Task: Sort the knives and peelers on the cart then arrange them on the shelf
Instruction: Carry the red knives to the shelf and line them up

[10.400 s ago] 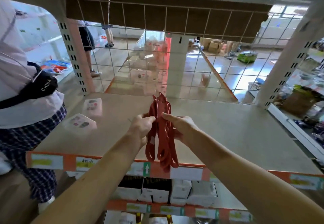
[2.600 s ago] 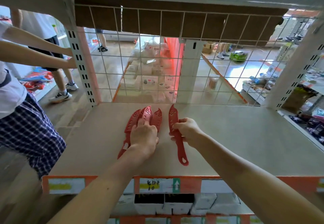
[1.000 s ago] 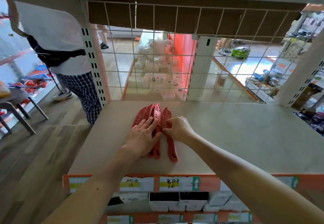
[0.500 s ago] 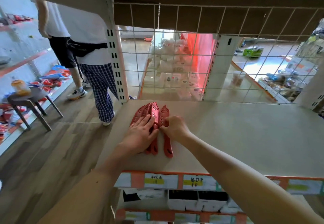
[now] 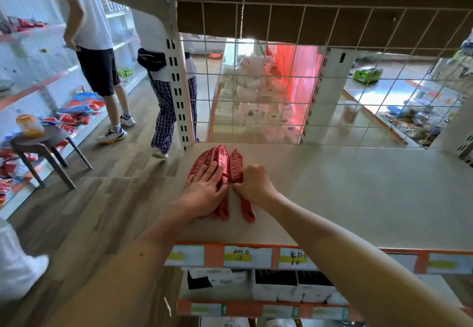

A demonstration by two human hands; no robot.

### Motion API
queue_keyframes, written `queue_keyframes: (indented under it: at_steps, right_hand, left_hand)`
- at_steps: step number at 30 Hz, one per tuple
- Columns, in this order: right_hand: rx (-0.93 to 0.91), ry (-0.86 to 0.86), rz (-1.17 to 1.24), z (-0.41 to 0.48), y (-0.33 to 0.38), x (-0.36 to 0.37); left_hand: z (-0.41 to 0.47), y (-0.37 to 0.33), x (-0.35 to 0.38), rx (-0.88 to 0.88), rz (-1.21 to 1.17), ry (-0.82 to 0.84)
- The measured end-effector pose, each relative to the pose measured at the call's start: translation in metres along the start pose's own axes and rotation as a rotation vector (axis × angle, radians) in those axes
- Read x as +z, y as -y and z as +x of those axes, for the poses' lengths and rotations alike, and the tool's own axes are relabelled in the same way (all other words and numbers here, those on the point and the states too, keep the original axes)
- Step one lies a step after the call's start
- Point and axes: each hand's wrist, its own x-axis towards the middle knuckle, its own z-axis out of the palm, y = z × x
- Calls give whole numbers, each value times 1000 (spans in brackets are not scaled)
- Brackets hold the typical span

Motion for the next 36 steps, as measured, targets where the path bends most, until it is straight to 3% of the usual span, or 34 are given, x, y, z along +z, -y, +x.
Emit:
queue_keyframes:
  at_steps: [14,36]
  right_hand:
    - [35,-53,163,-7,7,5]
    - [53,-6,-19,-17,-8,-12]
  left_hand:
    - [0,6,3,19,-58,-16]
    - [-4,-11,6,47,97,-4]
